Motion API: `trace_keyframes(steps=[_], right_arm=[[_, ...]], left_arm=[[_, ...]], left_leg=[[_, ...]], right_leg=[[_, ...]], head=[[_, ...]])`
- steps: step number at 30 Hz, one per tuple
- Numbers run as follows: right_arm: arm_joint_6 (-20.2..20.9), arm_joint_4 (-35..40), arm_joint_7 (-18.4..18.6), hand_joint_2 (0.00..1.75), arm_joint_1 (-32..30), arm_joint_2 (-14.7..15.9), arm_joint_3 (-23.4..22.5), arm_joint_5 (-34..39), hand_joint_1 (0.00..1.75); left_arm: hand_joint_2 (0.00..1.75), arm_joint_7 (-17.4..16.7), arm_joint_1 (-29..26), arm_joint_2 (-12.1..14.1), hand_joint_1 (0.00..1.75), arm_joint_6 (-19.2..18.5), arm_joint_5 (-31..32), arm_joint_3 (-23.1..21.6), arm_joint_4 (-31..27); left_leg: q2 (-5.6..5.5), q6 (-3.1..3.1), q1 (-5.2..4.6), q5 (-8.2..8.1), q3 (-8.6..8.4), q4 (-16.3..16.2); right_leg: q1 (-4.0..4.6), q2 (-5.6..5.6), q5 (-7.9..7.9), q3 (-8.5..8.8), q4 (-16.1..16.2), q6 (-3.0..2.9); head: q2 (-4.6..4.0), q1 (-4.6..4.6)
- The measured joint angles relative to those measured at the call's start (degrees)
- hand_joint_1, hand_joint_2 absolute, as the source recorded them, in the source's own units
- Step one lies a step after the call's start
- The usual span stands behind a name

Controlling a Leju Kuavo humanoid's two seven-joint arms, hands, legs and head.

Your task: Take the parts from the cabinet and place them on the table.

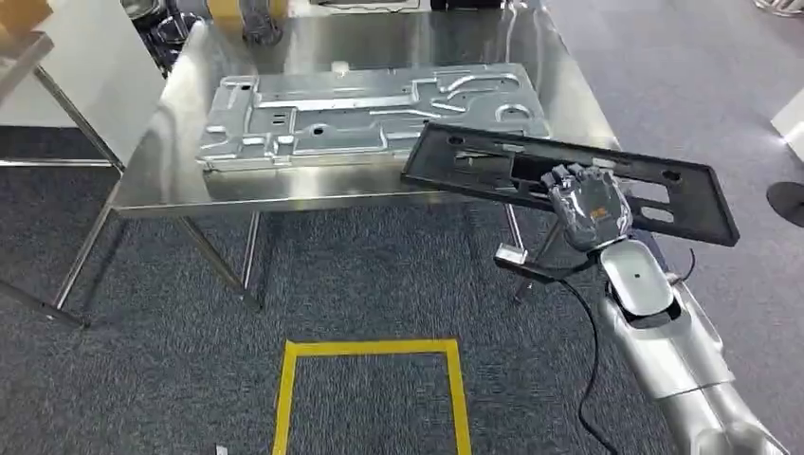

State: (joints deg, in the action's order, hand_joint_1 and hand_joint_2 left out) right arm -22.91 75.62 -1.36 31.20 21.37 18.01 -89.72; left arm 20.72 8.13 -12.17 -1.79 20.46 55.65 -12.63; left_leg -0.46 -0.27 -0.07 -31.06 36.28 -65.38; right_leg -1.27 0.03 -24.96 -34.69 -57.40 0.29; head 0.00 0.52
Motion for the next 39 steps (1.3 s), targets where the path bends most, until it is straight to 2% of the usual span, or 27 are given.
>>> trace_keyframes(steps=[2,3,4,5,7,9,12,13,14,17,18,19,20,22,23,24,27,28,29,30,32,33,34,35,37,38,39], right_arm=[[-0.9,-1.8,-0.4,1.75,0.6,-0.9,-0.1,0.0,1.75],[-1.2,-2.6,-0.7,1.75,0.7,-1.2,-0.1,0.0,1.75],[-1.2,-3.5,-1.0,1.75,0.8,-1.6,-0.1,0.0,1.75],[-1.2,-4.3,-1.2,1.75,1.0,-2.0,-0.2,0.0,1.75],[-1.2,-5.6,-1.8,1.75,1.7,-2.8,-0.3,0.0,1.75],[-1.5,-7.8,-2.3,1.75,3.4,-3.7,-0.3,0.0,1.75],[-1.9,-10.4,-2.7,1.75,5.0,-4.9,-0.3,0.0,1.75],[-1.9,-11.1,-2.7,1.75,5.3,-5.2,-0.4,0.0,1.75],[-2.1,-11.9,-2.7,1.75,5.8,-5.5,-0.4,0.0,1.75],[-2.3,-14.8,-2.7,1.75,7.4,-6.4,-0.4,0.0,1.75],[-2.5,-15.9,-2.9,1.75,7.6,-6.8,-0.4,0.0,1.75],[-2.6,-17.0,-3.1,1.75,7.8,-7.2,-0.4,0.0,1.75],[-2.8,-18.0,-3.3,1.75,8.0,-7.6,-0.4,0.0,1.75],[-3.2,-19.1,-3.5,1.75,8.8,-8.2,-0.5,0.0,1.75],[-3.4,-19.7,-3.8,1.75,9.4,-8.4,-0.5,0.0,1.75],[-3.6,-20.4,-4.0,1.75,10.0,-8.7,-0.5,0.0,1.75],[-4.1,-22.5,-5.0,1.75,11.2,-9.5,-0.6,0.2,1.75],[-4.1,-23.0,-5.4,1.75,11.4,-10.0,-0.6,0.2,1.75],[-4.2,-23.8,-5.8,1.75,11.9,-10.6,-0.6,0.3,1.75],[-4.3,-24.8,-6.0,1.75,12.5,-11.2,-0.5,0.4,1.75],[-4.5,-27.2,-6.2,1.75,14.0,-12.8,-0.5,0.4,1.75],[-4.9,-28.1,-6.4,1.75,14.4,-13.5,-0.5,0.4,1.75],[-5.0,-29.0,-6.4,1.75,14.6,-14.2,-0.5,0.5,1.75],[-5.1,-29.7,-6.7,1.75,14.7,-14.9,-0.4,0.5,1.75],[-5.3,-30.9,-7.0,1.75,15.2,-16.3,-0.3,0.4,1.75],[-5.4,-31.3,-7.0,1.75,15.5,-16.9,-0.2,0.4,1.75],[-5.6,-31.9,-7.0,1.75,16.0,-17.5,-0.1,0.4,1.75]], left_arm=[[1.75,0.0,-0.1,0.0,0.00,0.0,0.0,0.0,0.0],[1.75,0.0,-0.1,0.0,0.00,0.0,0.0,0.0,0.0],[1.75,0.0,-0.2,0.0,0.00,0.0,0.0,0.0,0.0],[1.75,0.1,-0.2,0.0,0.00,0.0,0.0,0.0,0.0],[1.75,0.2,-0.2,0.1,0.00,0.0,-0.1,0.0,0.0],[1.75,0.3,-0.1,0.1,0.00,0.0,-0.3,0.0,0.0],[1.75,0.4,-0.2,0.2,0.00,0.0,-0.6,0.0,0.0],[1.75,0.4,-0.2,0.2,0.00,0.0,-0.6,0.1,0.0],[1.75,0.5,-0.2,0.2,0.00,0.0,-0.7,0.0,0.0],[1.75,0.5,-0.1,0.2,0.00,0.0,-0.7,0.1,0.0],[1.75,0.5,-0.1,0.2,0.00,0.0,-0.6,0.1,0.0],[1.75,0.5,-0.1,0.3,0.00,0.0,-0.6,0.0,0.0],[1.75,0.5,-0.1,0.3,0.00,0.0,-0.6,0.0,0.0],[1.75,0.5,-0.1,0.3,0.00,-0.1,-0.3,0.0,0.0],[1.75,0.4,-0.1,0.3,0.00,-0.1,0.0,0.0,0.0],[1.75,0.4,0.0,0.2,0.00,-0.1,0.1,-0.1,0.0],[1.75,0.3,0.1,0.2,0.00,-0.1,0.3,-0.2,0.0],[1.75,0.3,0.1,0.3,0.00,-0.1,0.4,-0.3,0.0],[1.75,0.3,0.2,0.3,0.00,-0.1,0.5,-0.5,0.0],[1.75,0.3,0.2,0.3,0.00,-0.1,0.6,-0.6,0.0],[1.75,0.1,0.2,0.3,0.00,-0.1,0.6,-0.8,0.0],[1.75,0.0,0.1,0.3,0.00,-0.1,0.6,-1.0,0.0],[1.75,0.0,0.1,0.3,0.00,-0.1,0.6,-1.0,0.0],[1.75,0.0,0.1,0.3,0.00,-0.1,0.7,-1.1,0.0],[1.75,0.0,0.2,0.3,0.00,-0.1,0.7,-1.3,0.0],[1.75,0.0,0.2,0.3,0.00,-0.1,0.7,-1.4,0.0],[1.75,0.0,0.2,0.3,0.00,-0.1,0.7,-1.4,0.0]], left_leg=[[0.00,-0.30,0.16,-3.33,5.15,-9.6],[0.01,-0.37,0.21,-3.11,6.46,-11.4],[0.02,-0.36,0.23,-1.48,6.33,-10.3],[0.03,-0.30,0.25,1.01,5.07,-7.0],[0.10,0.07,0.28,6.63,0.62,3.2],[0.00,0.50,0.08,6.24,-0.87,6.5],[-0.05,1.47,-0.08,6.29,-0.81,6.7],[-0.04,1.94,0.46,6.58,-1.27,7.3],[-0.08,2.15,0.39,6.54,-1.48,7.5],[-0.06,2.65,0.20,6.27,-1.59,7.4],[-0.10,2.70,0.18,6.16,-1.67,7.4],[-0.16,2.67,0.17,5.99,-1.77,7.3],[-0.27,2.58,0.16,5.79,-1.92,7.1],[-0.38,2.34,0.07,5.29,-2.40,6.9],[-0.37,2.19,0.01,5.11,-2.46,7.0],[-0.40,1.92,-0.28,4.95,-2.32,6.7],[-0.36,0.92,0.01,4.90,-2.60,7.3],[-0.32,0.55,-0.18,4.55,-2.53,7.1],[-0.16,0.15,-0.03,3.80,-2.23,5.8],[-0.08,-0.04,0.07,2.02,-0.73,2.6],[-0.02,-0.47,0.38,-1.84,4.04,-6.7],[-0.01,-0.64,0.43,-2.60,6.11,-10.3],[0.00,-0.77,0.55,-1.78,6.86,-10.9],[0.02,-0.84,0.67,0.39,6.16,-8.6],[0.12,-0.71,0.82,6.10,1.98,1.0],[0.17,-0.55,0.84,7.90,0.22,5.4],[0.14,-0.47,0.56,6.98,-0.76,6.7]], right_leg=[[0.13,0.01,-0.26,0.24,0.0,-0.22],[0.15,0.01,-0.41,0.44,0.0,-0.18],[0.14,0.00,-0.63,0.74,-0.1,-0.13],[0.13,0.00,-0.85,1.07,-0.1,0.00],[0.10,0.01,-1.43,1.92,-0.1,0.31],[0.47,0.31,-1.73,1.75,-0.4,0.88],[0.37,0.23,-1.65,1.94,0.1,1.96],[0.25,0.18,-2.10,1.95,-0.1,2.23],[0.23,0.07,-3.11,1.26,-1.8,2.39],[0.11,0.06,-8.38,-5.83,-15.0,2.80],[0.11,0.06,-8.45,-7.64,-17.7,2.82],[0.11,0.05,-7.31,-8.05,-17.5,2.77],[0.12,0.05,-4.78,-7.06,-14.4,2.59],[0.19,0.04,0.90,-2.71,-4.2,1.98],[0.39,-0.01,0.93,-1.21,-1.1,1.57],[0.75,0.00,0.86,-1.03,-0.3,1.48],[1.01,0.11,0.70,-1.01,-0.3,0.75],[0.27,0.05,0.95,-0.47,0.4,0.39],[0.32,0.05,0.91,-0.12,0.7,0.18],[0.32,-0.04,0.77,-0.03,0.7,-0.16],[0.42,0.04,0.54,0.12,0.6,-0.50],[0.44,0.12,0.44,0.25,0.6,-0.53],[0.44,0.19,0.24,0.48,0.6,-0.46],[0.44,0.20,-0.01,0.79,0.5,-0.38],[0.41,0.21,-0.67,1.53,0.2,-0.10],[0.43,0.20,-1.00,1.74,0.1,0.15],[0.87,0.30,-1.28,1.62,-0.2,0.53]], head=[[0.00,0.02],[0.00,0.04],[0.00,0.00],[-0.02,0.07],[0.00,0.04],[0.00,0.00],[0.00,-0.07],[0.00,-0.04],[0.00,-0.30],[-0.02,-0.35],[0.00,-0.33],[0.00,-0.33],[0.00,-0.33],[0.00,-0.33],[-0.02,-0.31],[0.00,-0.26],[0.00,-0.33],[0.00,-0.22],[-0.02,-0.26],[0.00,-0.20],[0.00,-0.15],[0.00,-0.17],[0.00,-0.15],[0.00,-0.17],[0.00,-0.17],[-0.02,-0.15],[-0.02,-0.13]])
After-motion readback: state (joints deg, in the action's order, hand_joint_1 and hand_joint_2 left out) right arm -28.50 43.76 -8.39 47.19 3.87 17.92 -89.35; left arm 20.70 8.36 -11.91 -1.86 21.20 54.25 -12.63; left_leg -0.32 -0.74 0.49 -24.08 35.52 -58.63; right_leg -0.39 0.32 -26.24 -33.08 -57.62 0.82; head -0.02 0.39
